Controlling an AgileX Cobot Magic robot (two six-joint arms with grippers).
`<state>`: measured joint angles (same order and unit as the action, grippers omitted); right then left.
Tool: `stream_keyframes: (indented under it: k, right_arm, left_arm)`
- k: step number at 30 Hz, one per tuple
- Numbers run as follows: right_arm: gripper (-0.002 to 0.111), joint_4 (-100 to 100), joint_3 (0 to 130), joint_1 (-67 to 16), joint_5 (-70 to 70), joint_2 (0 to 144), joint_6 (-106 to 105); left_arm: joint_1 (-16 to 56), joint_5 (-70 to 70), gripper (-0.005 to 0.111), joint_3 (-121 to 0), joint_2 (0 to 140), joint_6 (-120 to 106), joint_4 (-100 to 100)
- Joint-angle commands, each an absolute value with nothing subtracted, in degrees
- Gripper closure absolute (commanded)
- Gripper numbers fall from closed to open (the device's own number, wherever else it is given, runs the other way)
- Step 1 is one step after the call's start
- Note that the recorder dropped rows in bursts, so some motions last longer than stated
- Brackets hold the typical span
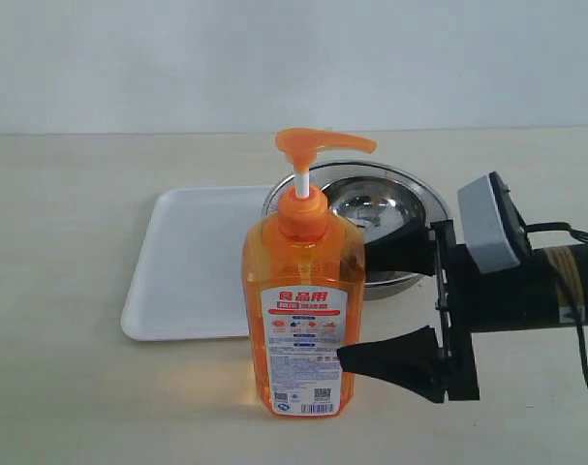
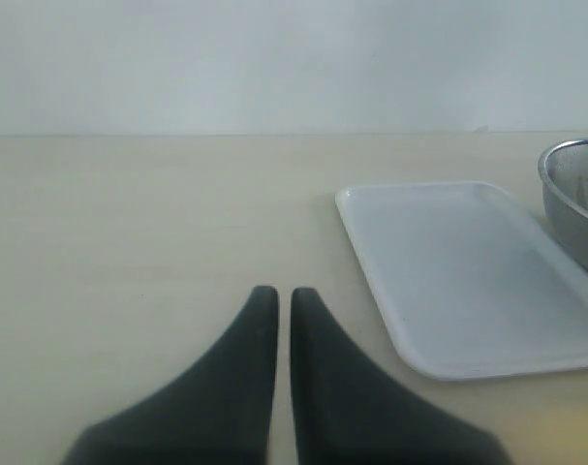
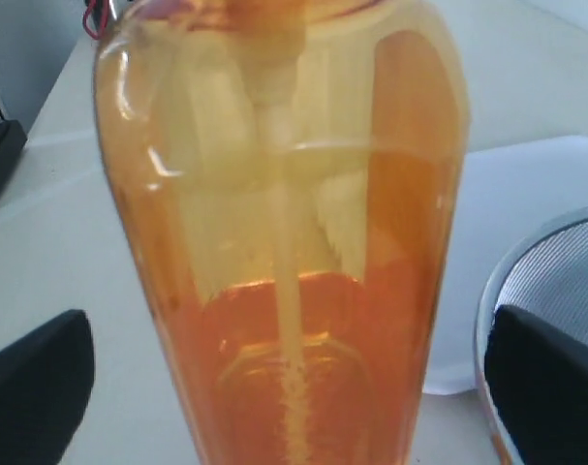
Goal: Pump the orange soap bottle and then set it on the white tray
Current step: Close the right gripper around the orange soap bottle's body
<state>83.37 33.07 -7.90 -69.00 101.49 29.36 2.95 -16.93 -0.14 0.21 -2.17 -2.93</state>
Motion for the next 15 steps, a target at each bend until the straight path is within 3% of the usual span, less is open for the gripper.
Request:
stream_keyframes:
  k: [1, 15]
  right_arm:
    - [0.004, 82.99, 34.97, -8.04, -68.63, 101.96, 30.13]
    - [0.004, 77.1, 39.73, -17.2, -62.93, 104.65, 31.14]
  left_arm:
    - [2.92, -16.96, 0.102, 0.0, 0.0, -2.4, -3.42]
    - [2.92, -16.96, 0.102, 0.0, 0.0, -2.4, -3.42]
